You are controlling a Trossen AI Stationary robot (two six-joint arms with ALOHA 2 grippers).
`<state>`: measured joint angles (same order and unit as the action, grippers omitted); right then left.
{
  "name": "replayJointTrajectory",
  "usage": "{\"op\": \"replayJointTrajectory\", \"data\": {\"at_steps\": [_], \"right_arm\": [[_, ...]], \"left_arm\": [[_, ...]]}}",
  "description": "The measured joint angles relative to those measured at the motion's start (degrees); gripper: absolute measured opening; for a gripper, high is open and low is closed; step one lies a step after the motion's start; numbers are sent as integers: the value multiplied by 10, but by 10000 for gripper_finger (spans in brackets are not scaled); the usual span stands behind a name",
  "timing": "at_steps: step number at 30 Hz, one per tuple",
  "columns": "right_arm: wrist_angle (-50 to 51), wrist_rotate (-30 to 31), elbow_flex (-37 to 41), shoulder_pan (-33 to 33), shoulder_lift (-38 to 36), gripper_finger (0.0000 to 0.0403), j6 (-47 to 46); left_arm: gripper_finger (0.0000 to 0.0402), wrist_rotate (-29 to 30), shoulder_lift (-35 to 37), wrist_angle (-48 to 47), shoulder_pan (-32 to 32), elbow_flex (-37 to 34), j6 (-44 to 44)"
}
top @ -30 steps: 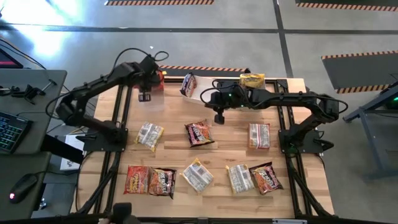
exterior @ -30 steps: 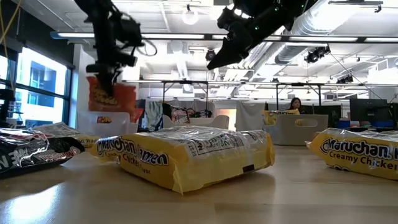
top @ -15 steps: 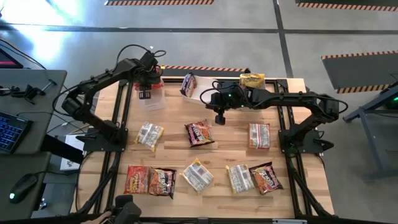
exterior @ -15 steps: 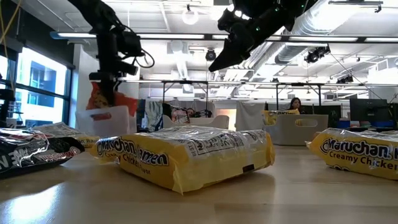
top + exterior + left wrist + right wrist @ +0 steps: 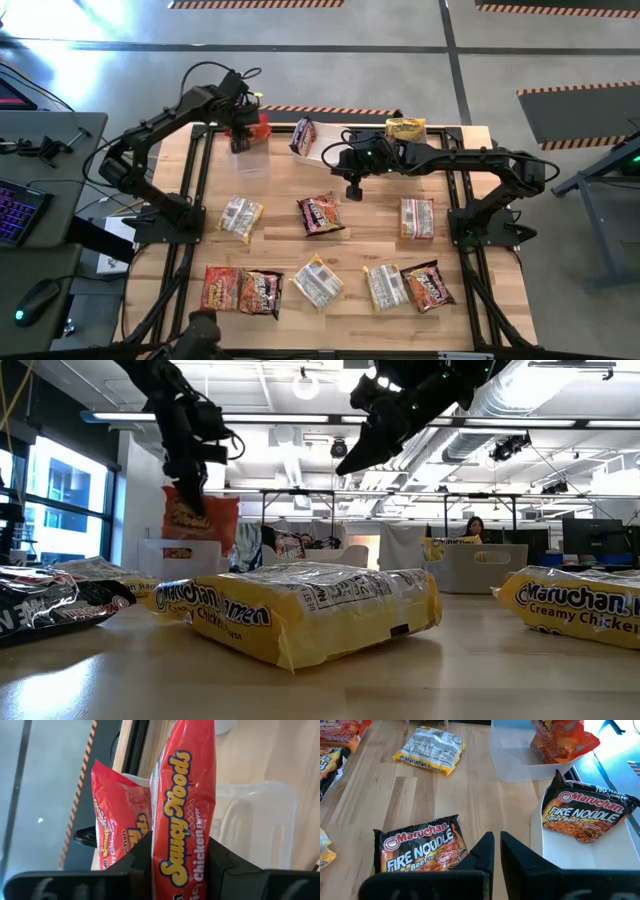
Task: Sort Maruchan noodles
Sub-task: Put the orange noodle pack into the transparent bin
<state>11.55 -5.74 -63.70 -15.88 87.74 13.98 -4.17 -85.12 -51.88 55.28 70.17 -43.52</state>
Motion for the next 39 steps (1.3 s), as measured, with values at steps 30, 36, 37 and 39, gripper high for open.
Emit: {"op": "replayJointTrajectory", "data": {"at_steps": [30, 36, 37, 39], "right_arm": [[0, -18, 0, 0, 0, 11, 0], [3, -18, 0, 0, 0, 11, 0], [3, -18, 0, 0, 0, 11, 0], [3, -18, 0, 0, 0, 11, 0]], "left_arm": [[83, 18, -27, 59, 18, -59, 4], [106, 33, -52, 65, 16, -59, 10], [116, 41, -52, 66, 16, -59, 11], [138, 53, -52, 67, 16, -59, 13]]}}
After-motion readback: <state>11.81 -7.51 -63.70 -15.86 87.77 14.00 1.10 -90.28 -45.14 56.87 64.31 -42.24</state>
